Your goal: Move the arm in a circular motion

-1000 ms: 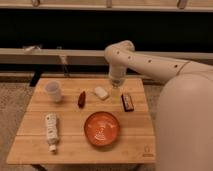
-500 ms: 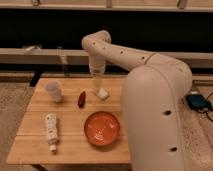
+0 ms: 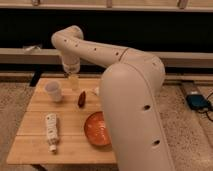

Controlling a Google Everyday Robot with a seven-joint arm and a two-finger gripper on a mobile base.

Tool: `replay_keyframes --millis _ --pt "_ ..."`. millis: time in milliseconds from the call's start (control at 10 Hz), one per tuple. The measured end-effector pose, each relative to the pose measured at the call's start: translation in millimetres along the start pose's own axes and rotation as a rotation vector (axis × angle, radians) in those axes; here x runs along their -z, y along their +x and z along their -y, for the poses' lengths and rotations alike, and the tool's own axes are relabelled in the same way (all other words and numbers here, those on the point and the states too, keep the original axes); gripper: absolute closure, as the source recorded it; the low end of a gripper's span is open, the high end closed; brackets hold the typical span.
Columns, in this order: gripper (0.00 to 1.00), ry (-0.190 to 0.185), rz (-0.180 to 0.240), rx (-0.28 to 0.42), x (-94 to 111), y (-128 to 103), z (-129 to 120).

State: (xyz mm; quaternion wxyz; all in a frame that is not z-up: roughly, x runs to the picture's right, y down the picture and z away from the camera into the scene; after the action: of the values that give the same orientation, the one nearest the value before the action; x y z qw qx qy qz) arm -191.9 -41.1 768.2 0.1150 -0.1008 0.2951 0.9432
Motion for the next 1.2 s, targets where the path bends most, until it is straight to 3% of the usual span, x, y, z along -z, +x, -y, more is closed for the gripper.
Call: replay_keyframes --millis 300,700,1000,1200 --pt "0.20 -0.024 -0.047 0.139 16 66 38" --pt "0.20 -0.020 -0.142 0.316 38 142 107" --pt "0.20 -0.008 -0.230 0.429 60 177 174" --pt "0.20 0.004 -0.280 0.464 74 179 227"
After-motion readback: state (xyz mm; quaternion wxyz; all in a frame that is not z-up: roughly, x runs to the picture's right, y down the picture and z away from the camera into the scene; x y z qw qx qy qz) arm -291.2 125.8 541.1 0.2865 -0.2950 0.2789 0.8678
